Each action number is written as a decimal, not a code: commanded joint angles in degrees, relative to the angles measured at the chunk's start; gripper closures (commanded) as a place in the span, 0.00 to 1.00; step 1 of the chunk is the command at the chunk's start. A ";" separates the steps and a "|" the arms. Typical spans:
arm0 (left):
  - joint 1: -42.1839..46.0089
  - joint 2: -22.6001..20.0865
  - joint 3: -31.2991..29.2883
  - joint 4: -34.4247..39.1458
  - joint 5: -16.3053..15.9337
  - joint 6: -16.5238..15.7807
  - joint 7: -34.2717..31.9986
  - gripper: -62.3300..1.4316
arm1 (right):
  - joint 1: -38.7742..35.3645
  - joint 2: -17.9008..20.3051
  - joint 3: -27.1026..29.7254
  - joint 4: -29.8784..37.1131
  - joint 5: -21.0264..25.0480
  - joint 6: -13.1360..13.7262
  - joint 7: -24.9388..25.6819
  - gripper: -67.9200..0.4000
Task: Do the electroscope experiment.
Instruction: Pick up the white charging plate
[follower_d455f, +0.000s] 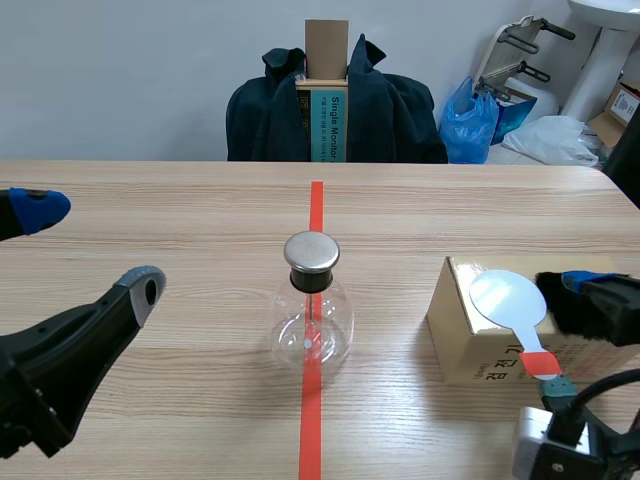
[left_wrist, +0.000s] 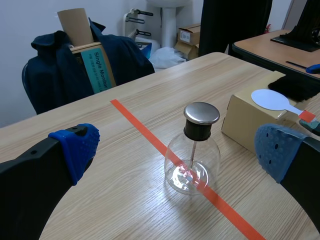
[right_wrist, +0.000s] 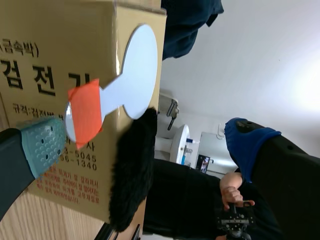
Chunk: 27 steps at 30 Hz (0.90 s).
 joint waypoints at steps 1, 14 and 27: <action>-0.20 0.00 0.04 1.09 -0.61 -0.11 -0.74 0.00 | 0.96 0.31 -0.02 0.83 0.22 -0.63 -0.70 0.00; -0.20 -0.02 0.04 1.09 -0.61 -0.11 -0.74 0.00 | 1.57 0.31 -1.11 0.31 -0.02 -0.61 -0.79 0.07; -0.20 -0.02 0.04 1.09 -0.61 -0.11 -0.74 0.00 | 1.44 0.31 -1.09 0.31 -0.02 -0.61 -0.83 0.93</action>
